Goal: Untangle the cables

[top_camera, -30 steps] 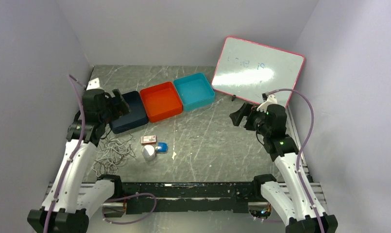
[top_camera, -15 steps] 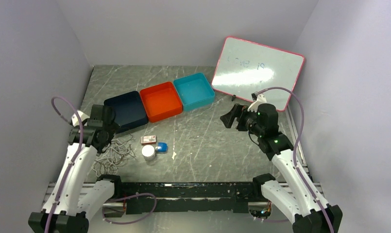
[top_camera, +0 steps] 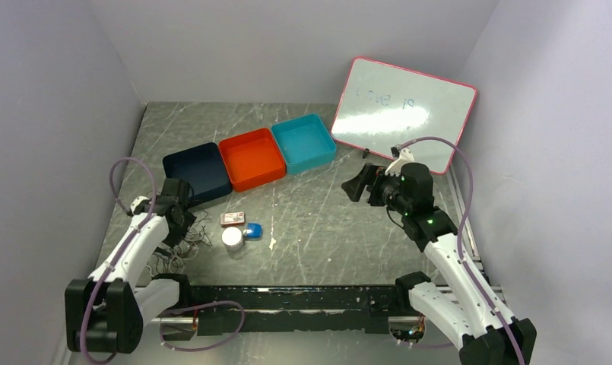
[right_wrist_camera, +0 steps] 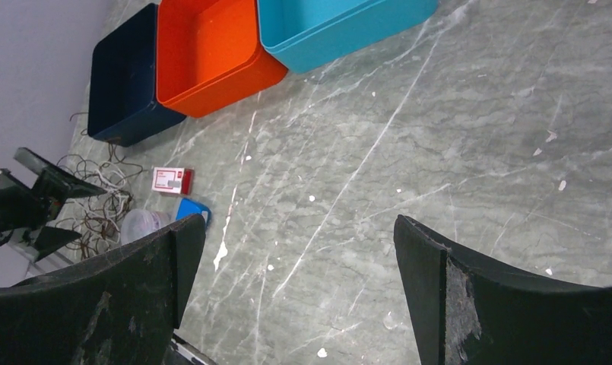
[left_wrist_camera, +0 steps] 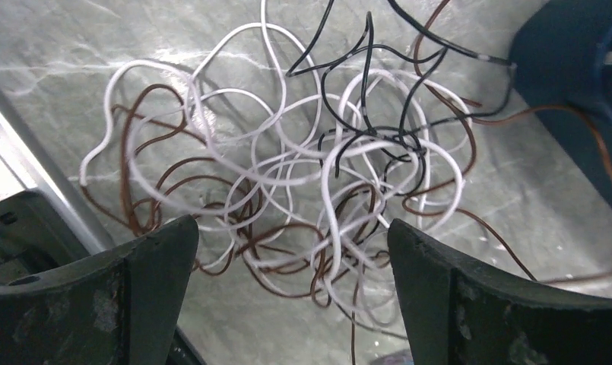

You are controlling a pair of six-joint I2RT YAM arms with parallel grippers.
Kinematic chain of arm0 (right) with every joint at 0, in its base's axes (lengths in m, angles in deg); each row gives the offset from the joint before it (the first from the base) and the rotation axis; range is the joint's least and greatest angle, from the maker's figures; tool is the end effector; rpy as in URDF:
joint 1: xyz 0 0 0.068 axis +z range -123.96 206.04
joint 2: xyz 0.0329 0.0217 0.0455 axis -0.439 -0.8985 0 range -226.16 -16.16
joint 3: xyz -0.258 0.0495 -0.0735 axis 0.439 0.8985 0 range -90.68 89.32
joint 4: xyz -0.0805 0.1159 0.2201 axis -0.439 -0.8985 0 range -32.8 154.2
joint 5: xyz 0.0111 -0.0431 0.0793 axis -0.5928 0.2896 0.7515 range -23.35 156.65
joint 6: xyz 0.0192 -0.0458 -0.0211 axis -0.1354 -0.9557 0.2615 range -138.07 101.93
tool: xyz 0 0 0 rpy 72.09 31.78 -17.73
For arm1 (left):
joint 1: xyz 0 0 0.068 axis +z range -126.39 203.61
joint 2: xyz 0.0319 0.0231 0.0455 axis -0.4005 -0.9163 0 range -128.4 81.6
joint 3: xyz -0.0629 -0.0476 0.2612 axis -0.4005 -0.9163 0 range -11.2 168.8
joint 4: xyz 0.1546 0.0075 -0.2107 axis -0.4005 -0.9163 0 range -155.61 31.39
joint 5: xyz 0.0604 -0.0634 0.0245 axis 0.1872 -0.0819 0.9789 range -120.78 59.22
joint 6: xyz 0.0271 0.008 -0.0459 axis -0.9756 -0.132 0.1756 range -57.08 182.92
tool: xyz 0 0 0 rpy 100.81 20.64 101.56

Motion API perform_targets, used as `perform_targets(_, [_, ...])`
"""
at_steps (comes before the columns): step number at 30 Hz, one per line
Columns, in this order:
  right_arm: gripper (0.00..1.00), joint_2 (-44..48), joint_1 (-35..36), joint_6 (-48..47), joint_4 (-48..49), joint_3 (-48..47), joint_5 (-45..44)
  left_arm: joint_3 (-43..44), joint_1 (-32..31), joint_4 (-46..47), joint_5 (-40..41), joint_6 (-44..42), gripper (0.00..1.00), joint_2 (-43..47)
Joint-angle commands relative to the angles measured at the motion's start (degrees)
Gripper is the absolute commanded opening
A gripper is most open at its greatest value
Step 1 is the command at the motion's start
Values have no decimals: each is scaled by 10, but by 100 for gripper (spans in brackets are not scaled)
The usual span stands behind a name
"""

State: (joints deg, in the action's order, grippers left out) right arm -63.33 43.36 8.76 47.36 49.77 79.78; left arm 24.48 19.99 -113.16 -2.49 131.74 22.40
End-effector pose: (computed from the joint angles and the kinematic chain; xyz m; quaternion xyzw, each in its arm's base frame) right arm 0.1793 0.0645 0.2891 0.0075 0.8376 0.2911 0.4622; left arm 0.1558 0.0070 0.1944 -0.5410 0.7988 0.1366 0.2248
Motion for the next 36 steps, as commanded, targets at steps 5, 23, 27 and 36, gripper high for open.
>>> perform_targets(5, [98, 8, 4, 4, 14, 12, 7, -50, 56, 175, -54, -79, 99, -82])
perform_targets(23, [98, 16, 5, 9, 5, 10, -15, -120, 104, 260, -145, -114, 64, 16])
perform_targets(27, [98, 18, 5, 17, 13, 15, -14, -135, 104, 259, -164, -121, 36, 72])
perform_targets(36, [98, 30, 5, 19, 3, 14, -26, -114, 100, 213, -213, -121, 7, 119])
